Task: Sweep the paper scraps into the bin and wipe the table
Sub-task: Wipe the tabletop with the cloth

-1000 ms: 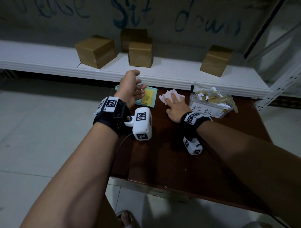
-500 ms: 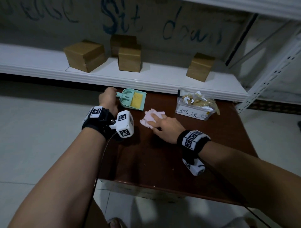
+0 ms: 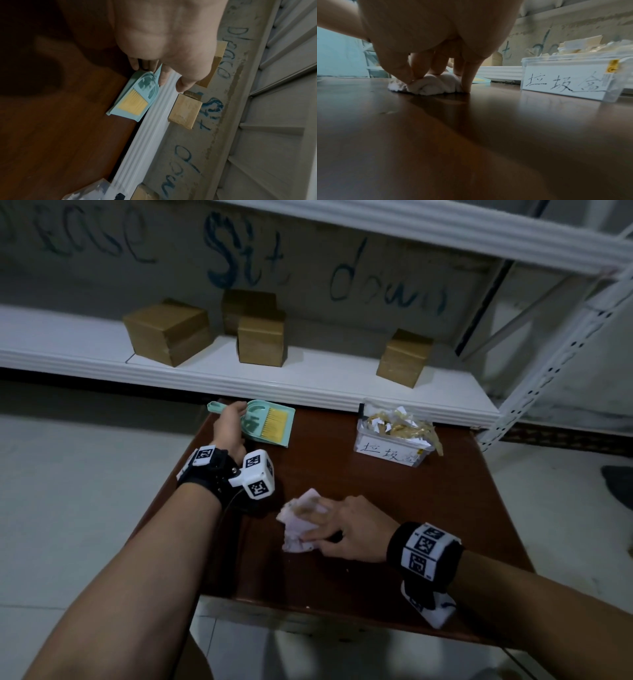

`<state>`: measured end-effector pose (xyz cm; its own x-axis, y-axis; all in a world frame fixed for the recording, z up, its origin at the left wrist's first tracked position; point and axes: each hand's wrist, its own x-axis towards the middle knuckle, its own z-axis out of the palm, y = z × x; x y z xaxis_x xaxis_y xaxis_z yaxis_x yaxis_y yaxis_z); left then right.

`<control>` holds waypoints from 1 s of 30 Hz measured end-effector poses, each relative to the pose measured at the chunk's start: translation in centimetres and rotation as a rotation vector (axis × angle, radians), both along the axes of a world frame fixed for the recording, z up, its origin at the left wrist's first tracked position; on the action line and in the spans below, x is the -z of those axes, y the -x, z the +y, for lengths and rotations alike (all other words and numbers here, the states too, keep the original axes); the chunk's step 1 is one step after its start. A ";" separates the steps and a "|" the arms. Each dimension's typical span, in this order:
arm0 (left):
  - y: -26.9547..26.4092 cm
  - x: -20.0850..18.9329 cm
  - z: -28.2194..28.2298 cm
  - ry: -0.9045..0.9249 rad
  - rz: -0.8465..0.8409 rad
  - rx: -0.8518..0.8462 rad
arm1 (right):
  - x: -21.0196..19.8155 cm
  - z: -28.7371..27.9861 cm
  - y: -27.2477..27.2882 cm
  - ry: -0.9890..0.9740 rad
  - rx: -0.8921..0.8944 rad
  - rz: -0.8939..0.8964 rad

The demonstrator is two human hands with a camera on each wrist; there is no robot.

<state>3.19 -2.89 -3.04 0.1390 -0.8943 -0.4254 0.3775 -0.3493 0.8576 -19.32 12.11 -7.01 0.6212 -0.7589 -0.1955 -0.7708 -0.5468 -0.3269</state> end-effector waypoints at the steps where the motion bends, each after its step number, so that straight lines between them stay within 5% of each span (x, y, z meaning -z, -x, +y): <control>1: 0.0 0.1 -0.1 -0.002 -0.002 0.005 | 0.1 0.3 0.2 -0.001 -0.010 -0.020; 30: -1.4 -3.1 4.5 -0.033 0.071 -0.001 | 1.7 3.5 0.2 0.058 -0.171 -0.091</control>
<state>4.62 1.65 0.09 0.1084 -0.8793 -0.4637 0.4374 -0.3766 0.8166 -19.49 15.65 -8.69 0.7549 -0.6494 -0.0920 -0.6341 -0.6869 -0.3550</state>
